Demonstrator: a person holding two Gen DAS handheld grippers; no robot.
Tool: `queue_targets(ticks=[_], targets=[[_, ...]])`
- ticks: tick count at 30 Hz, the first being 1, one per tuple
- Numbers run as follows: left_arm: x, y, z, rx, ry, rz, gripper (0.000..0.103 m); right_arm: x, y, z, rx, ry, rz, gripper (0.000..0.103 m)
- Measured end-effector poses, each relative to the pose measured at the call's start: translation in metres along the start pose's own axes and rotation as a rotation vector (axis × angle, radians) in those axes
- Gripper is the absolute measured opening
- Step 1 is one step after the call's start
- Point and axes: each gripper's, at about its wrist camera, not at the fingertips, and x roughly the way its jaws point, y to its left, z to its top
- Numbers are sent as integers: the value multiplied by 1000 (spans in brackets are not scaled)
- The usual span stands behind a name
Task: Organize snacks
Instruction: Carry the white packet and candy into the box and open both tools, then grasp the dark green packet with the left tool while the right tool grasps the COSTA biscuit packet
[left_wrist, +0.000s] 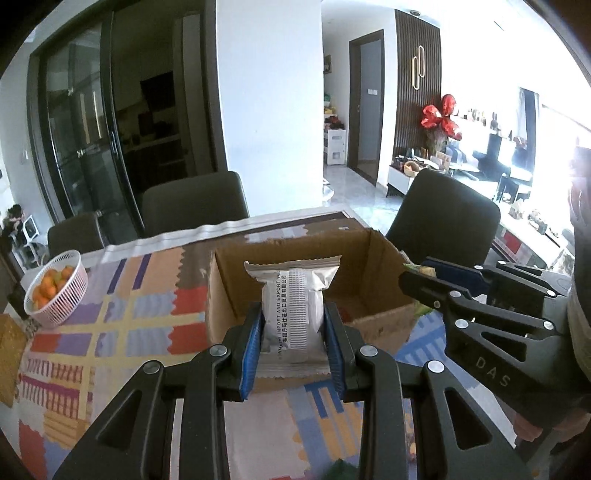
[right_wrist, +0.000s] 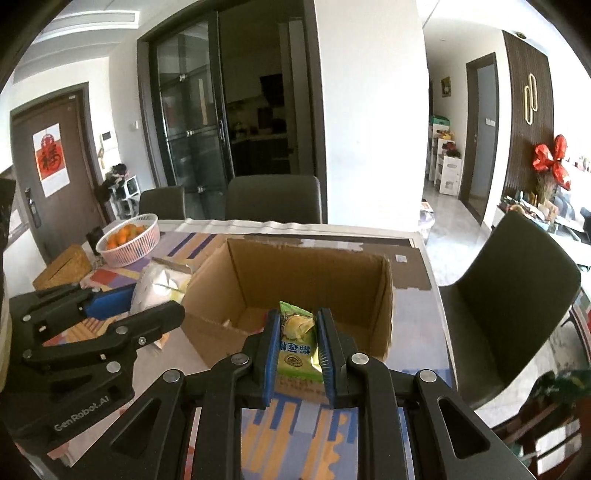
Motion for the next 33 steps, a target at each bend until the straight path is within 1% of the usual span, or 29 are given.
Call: queue_targets(ticks=[8,13,15,18,20,21,22,23,24,25,27,29,32,33], targets=[[23,12,19,-12,30,-1,32,20,-3,20,-43,25,2,21],[47,18,29,-16,75,3,32,37,-5,29,-68,50,2,21],[56,21,31,-16,89,15,32,44,-8,32,-69,66,0,21],[68,22,34,-15,110,24,33,56,-12,35,-78,88,-18,21],[73,23,35,-16,114,37,38,63,-15,37,-76,102,-26,21],[74,23,35,-12,112,55,49,67,-16,37,-75,107,-29,21],[73,23,33,-6,102,73,59,69,-17,37,-76,111,-38,23],[71,23,31,0,90,89,61,72,-17,36,-73,113,-55,33],[68,23,29,7,85,98,61,72,-18,36,-69,120,-74,41],[66,23,26,14,85,106,62,72,-18,33,-65,121,-83,50],[60,22,19,13,89,111,64,65,-20,27,-61,102,-79,51],[53,20,12,12,92,106,65,58,-20,22,-68,107,-81,52],[38,15,2,4,88,98,66,43,-21,15,-72,89,-70,58],[34,14,1,0,88,94,67,38,-20,14,-76,84,-66,58]])
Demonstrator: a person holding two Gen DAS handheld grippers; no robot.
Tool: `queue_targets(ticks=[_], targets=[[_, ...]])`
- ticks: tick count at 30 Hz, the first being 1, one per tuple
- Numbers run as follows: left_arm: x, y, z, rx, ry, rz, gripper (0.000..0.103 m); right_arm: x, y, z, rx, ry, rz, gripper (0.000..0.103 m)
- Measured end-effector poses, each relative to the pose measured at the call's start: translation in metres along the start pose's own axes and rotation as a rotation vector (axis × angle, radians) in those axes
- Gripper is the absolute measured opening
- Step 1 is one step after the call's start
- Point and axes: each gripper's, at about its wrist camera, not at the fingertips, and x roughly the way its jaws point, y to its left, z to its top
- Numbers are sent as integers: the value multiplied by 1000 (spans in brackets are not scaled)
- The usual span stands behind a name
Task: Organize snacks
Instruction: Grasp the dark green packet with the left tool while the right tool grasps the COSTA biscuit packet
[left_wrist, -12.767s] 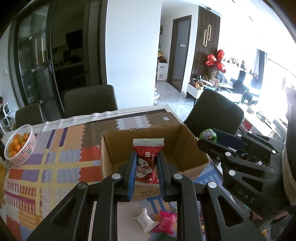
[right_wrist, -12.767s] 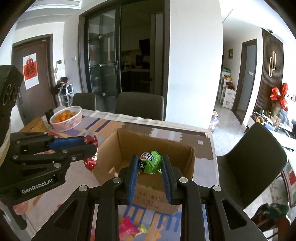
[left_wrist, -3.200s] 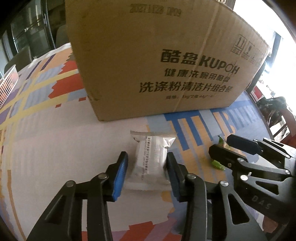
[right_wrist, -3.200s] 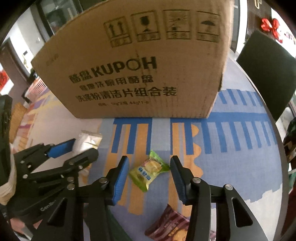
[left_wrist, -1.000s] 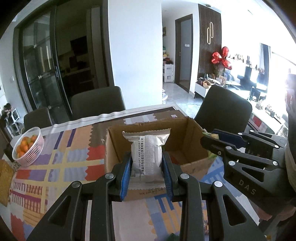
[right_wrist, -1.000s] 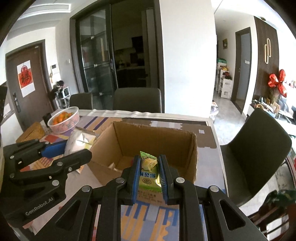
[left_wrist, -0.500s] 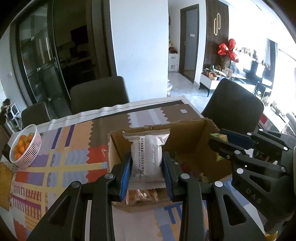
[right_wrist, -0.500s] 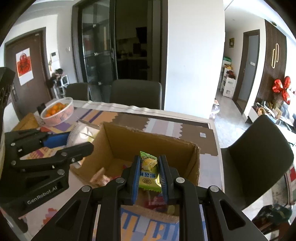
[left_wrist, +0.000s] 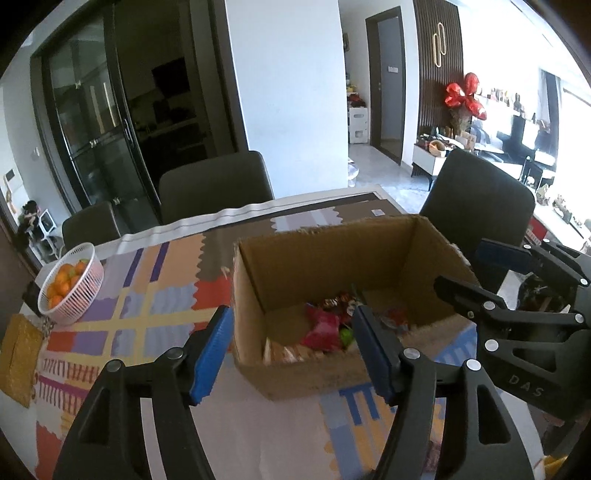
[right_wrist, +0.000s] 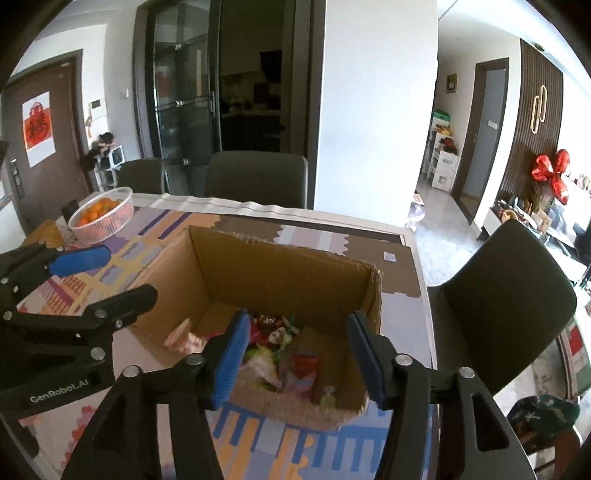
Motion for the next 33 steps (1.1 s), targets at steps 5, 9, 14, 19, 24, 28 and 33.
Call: queue_targets(ticks=[5,9,14,19,24,28,33], targets=[[-24,-9,-12,0,-15,-6,70,-29,5,-12,-32,-30,16,61],[-39,-15,-23,-5,-28,-12,75,-51,8,-22,-59,-59,13,65],[-50,-21,-44,-46,-9,-27,75,-67,8,-39,-78,-52,0,66],[-51,-36,-69,-52,46,-54,76,-76,5,-62,-92,-19,10,66],[-50,-49,-90,-57,98,-55,76,-77,2,-86,-114,25,19,66],[-45,-61,-106,-37,138,-38,76,-77,1,-105,-133,71,36,66],[-32,-70,-129,-50,212,-37,76,-70,2,-129,-168,135,55,66]])
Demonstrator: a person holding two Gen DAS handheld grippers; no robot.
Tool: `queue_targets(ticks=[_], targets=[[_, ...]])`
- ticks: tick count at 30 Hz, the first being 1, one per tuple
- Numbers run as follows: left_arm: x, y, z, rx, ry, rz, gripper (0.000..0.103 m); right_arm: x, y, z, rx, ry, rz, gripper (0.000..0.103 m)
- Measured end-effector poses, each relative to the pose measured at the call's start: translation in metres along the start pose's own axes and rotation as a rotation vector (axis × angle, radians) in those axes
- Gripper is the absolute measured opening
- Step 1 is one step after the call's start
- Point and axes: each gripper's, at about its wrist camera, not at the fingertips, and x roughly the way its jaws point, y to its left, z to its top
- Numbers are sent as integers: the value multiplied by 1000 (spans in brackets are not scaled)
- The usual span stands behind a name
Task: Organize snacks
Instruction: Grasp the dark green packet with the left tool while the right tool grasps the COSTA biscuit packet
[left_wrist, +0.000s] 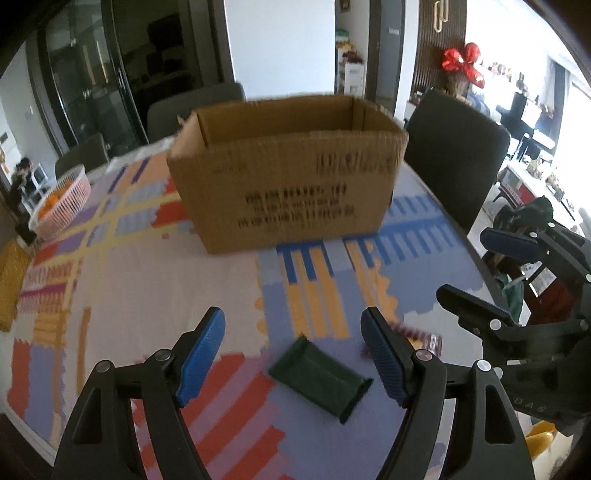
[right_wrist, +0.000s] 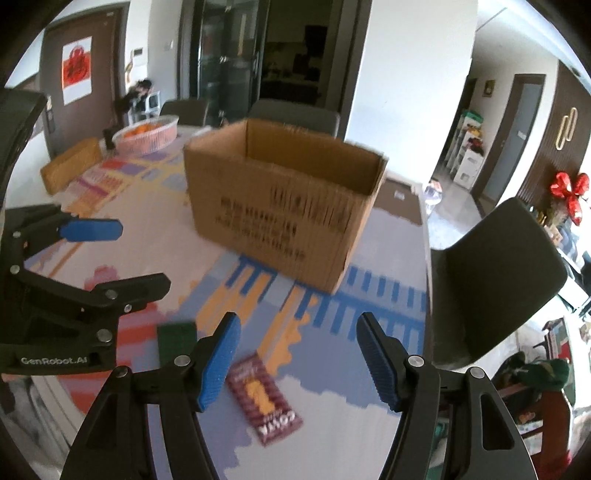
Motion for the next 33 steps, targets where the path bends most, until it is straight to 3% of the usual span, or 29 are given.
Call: queue_targets(ticks=[13,23,33], targets=[[53,-9,-40,-105,217,-51,76,38,8,-51,-31,171,93,66],[77,-9,-43,-159,231,28,76,59,16,-64,-95,231,133,66],[94,-8,-45,-200,279,53,76,79,20,-66,-118,257,134,66]])
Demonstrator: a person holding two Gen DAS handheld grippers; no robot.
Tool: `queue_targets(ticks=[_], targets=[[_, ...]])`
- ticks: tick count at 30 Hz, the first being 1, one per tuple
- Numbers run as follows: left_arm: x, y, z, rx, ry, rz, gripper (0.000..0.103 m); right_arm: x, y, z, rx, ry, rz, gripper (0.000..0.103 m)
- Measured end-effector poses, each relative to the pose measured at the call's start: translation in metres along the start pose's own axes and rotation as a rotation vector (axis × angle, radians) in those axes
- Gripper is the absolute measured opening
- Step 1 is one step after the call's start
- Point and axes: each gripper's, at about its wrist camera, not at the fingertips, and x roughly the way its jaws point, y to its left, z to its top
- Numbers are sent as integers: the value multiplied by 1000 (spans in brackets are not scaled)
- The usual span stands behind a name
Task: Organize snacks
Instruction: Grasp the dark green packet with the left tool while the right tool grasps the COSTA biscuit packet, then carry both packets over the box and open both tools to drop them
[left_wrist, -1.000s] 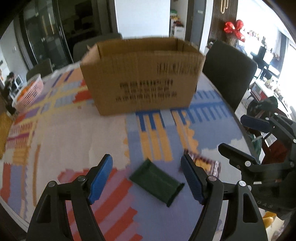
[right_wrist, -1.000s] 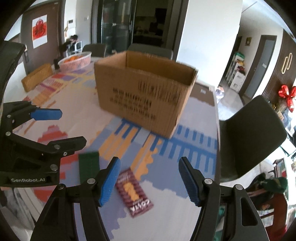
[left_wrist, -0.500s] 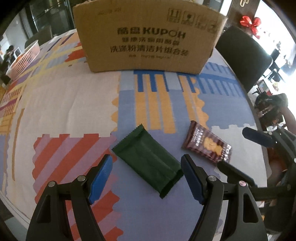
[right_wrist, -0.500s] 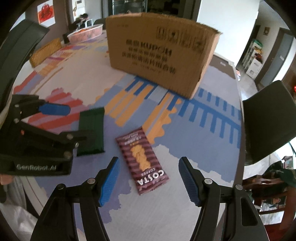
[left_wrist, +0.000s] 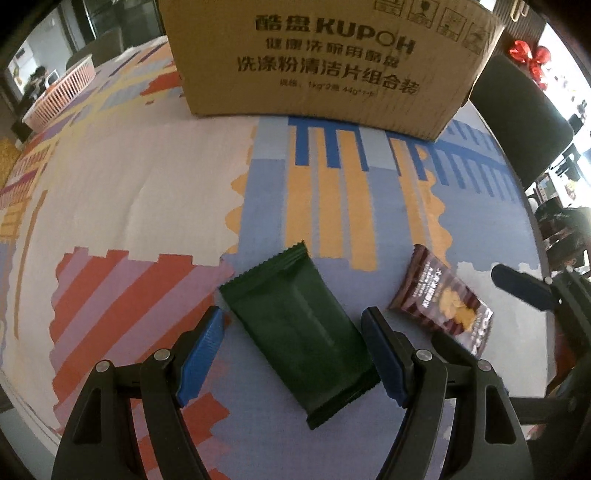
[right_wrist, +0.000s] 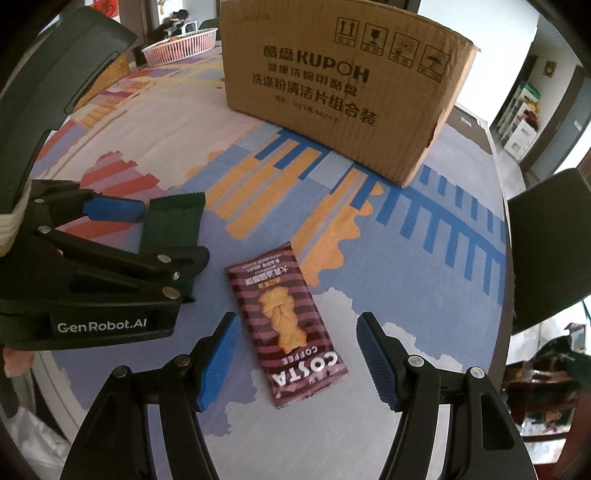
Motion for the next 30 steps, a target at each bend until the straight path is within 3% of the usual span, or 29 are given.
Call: queue_targets(ticks=[5,13,16,17,30], targets=[[-1,7,-4,26,-4,3,76,9,1,6,16,12,-1,66],[-7,17,-5,68,-43,-18,44,18,-1,13,94,13,23,62],[-8,18,-5,86,-47,-27,43,16,1,13,113,2,21,43],[-8,18,-5,95,-47,-29,43,16,2,14,116,-1,23,42],[-20,26,-6,106,-85,-100,43,5,6,15,221,-36,23,39]])
